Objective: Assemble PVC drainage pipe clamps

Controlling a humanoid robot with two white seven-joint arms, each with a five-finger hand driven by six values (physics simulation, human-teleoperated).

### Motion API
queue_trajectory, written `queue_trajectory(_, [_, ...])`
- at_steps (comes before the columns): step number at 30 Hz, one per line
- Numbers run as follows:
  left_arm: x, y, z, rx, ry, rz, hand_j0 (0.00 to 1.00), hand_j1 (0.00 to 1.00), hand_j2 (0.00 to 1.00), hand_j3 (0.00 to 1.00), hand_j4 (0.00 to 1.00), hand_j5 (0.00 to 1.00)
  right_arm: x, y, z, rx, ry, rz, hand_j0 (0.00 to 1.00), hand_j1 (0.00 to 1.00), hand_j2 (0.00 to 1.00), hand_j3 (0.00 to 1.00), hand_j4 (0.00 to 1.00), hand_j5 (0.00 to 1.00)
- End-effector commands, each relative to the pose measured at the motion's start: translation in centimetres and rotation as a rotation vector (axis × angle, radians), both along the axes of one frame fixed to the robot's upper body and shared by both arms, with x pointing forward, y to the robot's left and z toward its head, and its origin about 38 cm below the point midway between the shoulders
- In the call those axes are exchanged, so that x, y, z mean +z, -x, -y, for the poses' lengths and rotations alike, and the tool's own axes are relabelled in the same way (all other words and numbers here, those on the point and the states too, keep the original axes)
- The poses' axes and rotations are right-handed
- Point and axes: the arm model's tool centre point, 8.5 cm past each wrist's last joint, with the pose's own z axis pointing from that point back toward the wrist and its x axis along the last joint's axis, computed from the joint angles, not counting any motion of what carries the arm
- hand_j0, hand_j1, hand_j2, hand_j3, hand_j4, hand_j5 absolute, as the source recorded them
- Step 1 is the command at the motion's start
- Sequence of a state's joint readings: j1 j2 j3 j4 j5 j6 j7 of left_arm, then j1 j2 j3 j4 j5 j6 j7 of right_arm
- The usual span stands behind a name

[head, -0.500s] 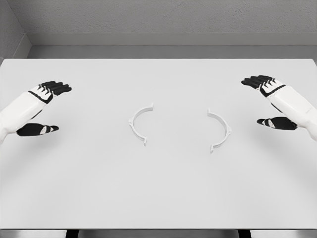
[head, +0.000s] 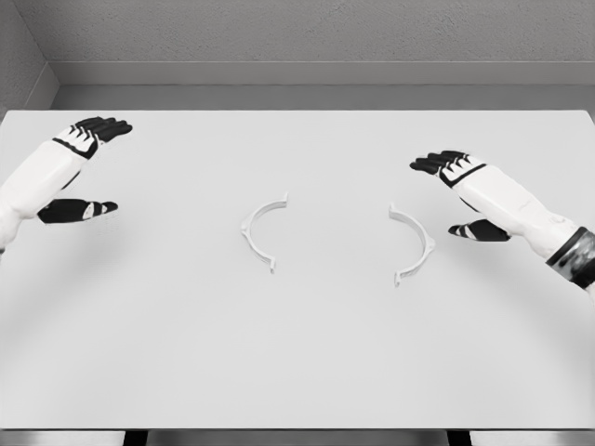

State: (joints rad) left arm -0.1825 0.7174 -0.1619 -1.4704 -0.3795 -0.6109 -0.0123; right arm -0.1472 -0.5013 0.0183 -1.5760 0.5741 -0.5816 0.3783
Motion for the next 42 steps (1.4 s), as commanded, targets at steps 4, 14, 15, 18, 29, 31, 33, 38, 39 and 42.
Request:
queue_trajectory(4, [-3.6,-0.5,0.7,0.015,0.039,-0.086,1.0,1.0,1.0,1.0,1.0,1.0,-2.3,-0.5,0.0,-0.067,0.065,-0.059,1.0,1.0,1.0,1.0,1.0,1.0])
queue_trajectory(14, [-3.8,-2.0,5.1,-0.075,0.024,-0.073,1.0,1.0,1.0,1.0,1.0,1.0,-3.1,-0.5,-0.4,-0.071,0.081,-0.084,1.0,1.0,1.0,1.0,1.0,1.0])
queue_trajectory(15, [-3.6,-2.2,5.1,-0.077,0.023,-0.068,1.0,1.0,1.0,1.0,1.0,1.0,-3.0,-0.5,-0.4,-0.07,0.08,-0.083,1.0,1.0,1.0,1.0,1.0,1.0])
queue_trajectory(18, [-3.2,-2.4,5.5,-0.081,0.032,-0.057,1.0,1.0,1.0,1.0,1.0,1.0,-3.2,-0.5,-0.7,-0.064,0.079,-0.087,1.0,1.0,1.0,1.0,1.0,1.0])
queue_trajectory(29, [-3.9,-3.1,10.0,-0.166,0.046,-0.061,1.0,1.0,1.0,1.0,1.0,1.0,-3.6,-0.6,-1.9,-0.044,0.067,-0.094,1.0,1.0,1.0,1.0,1.0,1.0])
queue_trajectory(31, [-4.0,-3.1,10.0,-0.166,0.045,-0.063,1.0,1.0,1.0,1.0,1.0,1.0,-3.7,-0.6,-2.0,-0.04,0.068,-0.096,1.0,1.0,1.0,1.0,1.0,1.0])
queue_trajectory(33, [-4.4,-2.9,10.3,-0.176,0.043,-0.073,1.0,1.0,1.0,1.0,1.0,1.0,-3.7,-0.5,-2.2,-0.038,0.063,-0.097,1.0,1.0,1.0,1.0,1.0,1.0])
queue_trajectory(38, [-4.8,-3.3,10.6,-0.176,0.044,-0.087,1.0,1.0,1.0,1.0,1.0,1.0,-3.8,-0.5,-2.4,-0.034,0.062,-0.097,1.0,1.0,1.0,1.0,1.0,1.0])
queue_trajectory(39, [-4.9,-3.5,10.6,-0.172,0.046,-0.089,1.0,1.0,1.0,1.0,1.0,1.0,-3.8,-0.5,-2.5,-0.033,0.059,-0.097,1.0,1.0,1.0,1.0,1.0,1.0])
queue_trajectory(42, [-5.4,-3.7,11.0,-0.17,0.059,-0.099,1.0,1.0,1.0,1.0,1.0,1.0,-3.5,-0.5,-3.0,-0.027,0.054,-0.085,1.0,1.0,1.0,1.0,1.0,1.0])
